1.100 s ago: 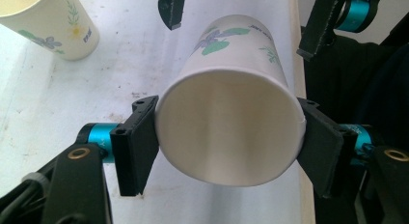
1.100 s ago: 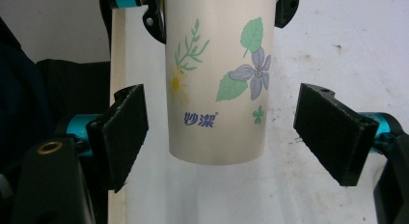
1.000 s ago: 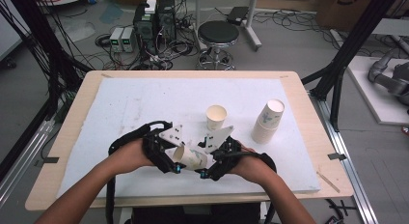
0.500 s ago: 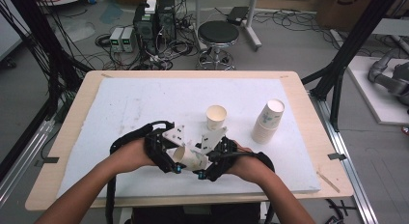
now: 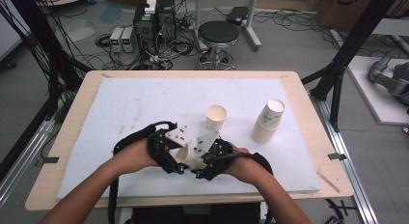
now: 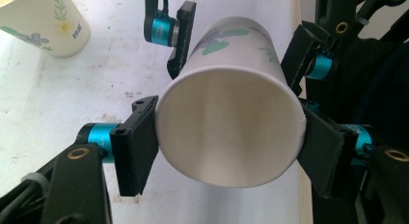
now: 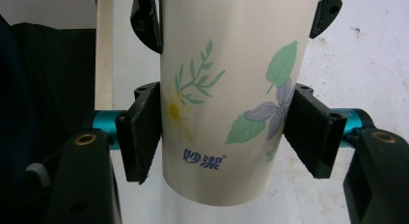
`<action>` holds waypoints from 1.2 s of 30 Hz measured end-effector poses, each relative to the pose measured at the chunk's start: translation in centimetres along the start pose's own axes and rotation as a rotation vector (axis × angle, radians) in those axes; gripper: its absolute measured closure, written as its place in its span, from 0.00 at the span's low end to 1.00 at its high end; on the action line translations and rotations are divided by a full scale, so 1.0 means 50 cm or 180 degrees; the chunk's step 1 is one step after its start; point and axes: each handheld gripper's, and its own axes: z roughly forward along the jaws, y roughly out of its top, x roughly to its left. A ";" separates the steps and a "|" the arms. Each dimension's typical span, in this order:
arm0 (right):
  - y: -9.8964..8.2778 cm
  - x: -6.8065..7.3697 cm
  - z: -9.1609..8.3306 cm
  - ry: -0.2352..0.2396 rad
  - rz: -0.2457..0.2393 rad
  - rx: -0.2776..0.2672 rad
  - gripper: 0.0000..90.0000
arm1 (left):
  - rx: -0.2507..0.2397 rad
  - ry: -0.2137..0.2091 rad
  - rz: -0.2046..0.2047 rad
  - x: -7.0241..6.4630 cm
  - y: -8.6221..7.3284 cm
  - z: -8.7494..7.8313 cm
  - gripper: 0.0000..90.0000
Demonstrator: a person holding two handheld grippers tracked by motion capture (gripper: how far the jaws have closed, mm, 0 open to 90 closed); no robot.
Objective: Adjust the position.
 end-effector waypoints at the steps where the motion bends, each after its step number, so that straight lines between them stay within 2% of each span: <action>1: 0.000 0.000 0.000 -0.0005 0.0012 0.0005 0.38 | -0.0010 0.0005 -0.0006 0.000 0.000 0.000 0.33; 8: -0.004 -0.002 0.004 -0.0075 0.0070 0.0013 0.41 | -0.0180 0.0079 -0.0049 0.001 -0.006 0.001 0.30; 11: -0.008 -0.003 0.007 -0.0116 0.0125 0.0086 0.41 | -0.0406 0.0099 -0.0107 0.004 -0.016 -0.008 0.25; 13: -0.014 -0.006 0.005 -0.0132 0.0145 0.0066 0.41 | -0.0599 0.0139 -0.0152 0.006 -0.025 -0.018 0.21; 18: -0.033 -0.011 -0.009 -0.0194 0.0292 -0.0033 0.41 | -0.1016 0.0204 -0.0271 0.007 -0.057 -0.041 0.20; 23: -0.064 -0.014 -0.021 -0.0294 0.0453 -0.0235 0.40 | -0.1317 0.0352 -0.0478 0.005 -0.096 -0.049 0.20; 27: -0.090 -0.015 -0.032 -0.0395 0.0619 -0.0464 0.40 | -0.1489 0.0526 -0.0628 0.004 -0.125 -0.048 0.20; 30: -0.106 -0.012 -0.041 -0.0419 0.0704 -0.0647 0.40 | -0.1638 0.0608 -0.0681 0.003 -0.144 -0.047 0.20; 31: -0.106 -0.012 -0.041 -0.0419 0.0704 -0.0647 0.40 | -0.1638 0.0608 -0.0681 0.003 -0.144 -0.047 0.20; 33: -0.118 -0.009 -0.049 -0.0461 0.0735 -0.0742 0.40 | -0.1766 0.0682 -0.0742 0.001 -0.156 -0.043 0.20; 36: -0.129 -0.005 -0.055 -0.0492 0.0792 -0.0830 0.40 | -0.1867 0.0739 -0.0799 0.000 -0.171 -0.037 0.20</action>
